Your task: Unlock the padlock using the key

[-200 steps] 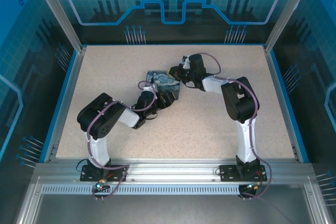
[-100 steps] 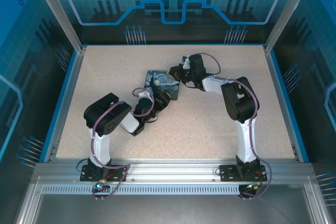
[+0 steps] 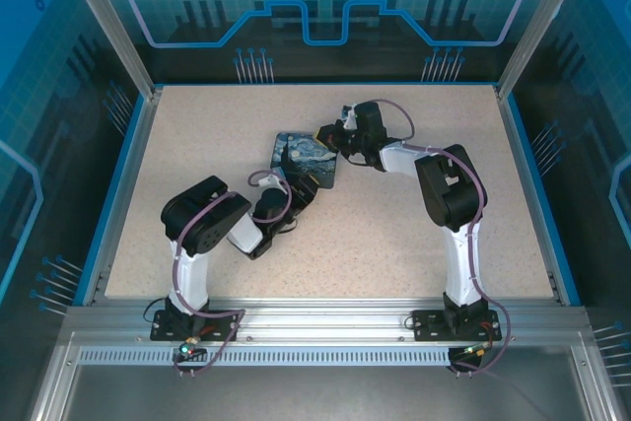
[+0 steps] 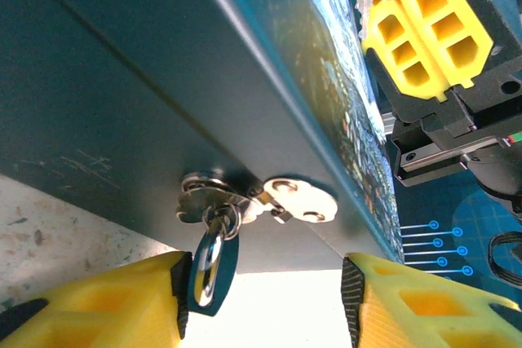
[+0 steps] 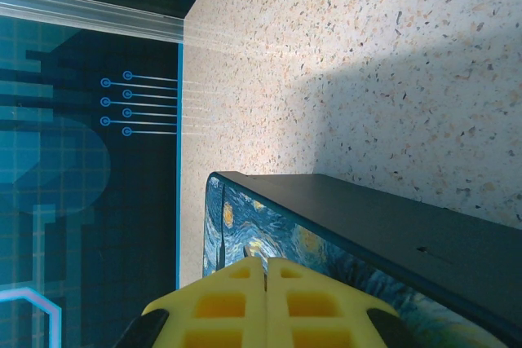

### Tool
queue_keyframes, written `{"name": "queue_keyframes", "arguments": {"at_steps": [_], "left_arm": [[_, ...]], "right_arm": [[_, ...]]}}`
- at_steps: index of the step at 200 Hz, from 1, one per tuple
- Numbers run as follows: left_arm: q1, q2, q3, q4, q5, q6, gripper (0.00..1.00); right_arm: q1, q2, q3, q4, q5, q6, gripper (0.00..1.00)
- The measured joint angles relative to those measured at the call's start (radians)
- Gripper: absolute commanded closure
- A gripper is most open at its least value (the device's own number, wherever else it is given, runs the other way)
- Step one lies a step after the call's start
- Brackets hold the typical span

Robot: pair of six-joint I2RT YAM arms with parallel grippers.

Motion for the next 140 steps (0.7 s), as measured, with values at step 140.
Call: {"name": "queue_keyframes", "arguments": {"at_steps": [140], "left_arm": [[-0.053,-0.013,0.046,-0.139,-0.169,-0.041,0.66]], "right_arm": [[0.000,0.000,-0.003,0.005,-0.008,0.004,1.00]]}}
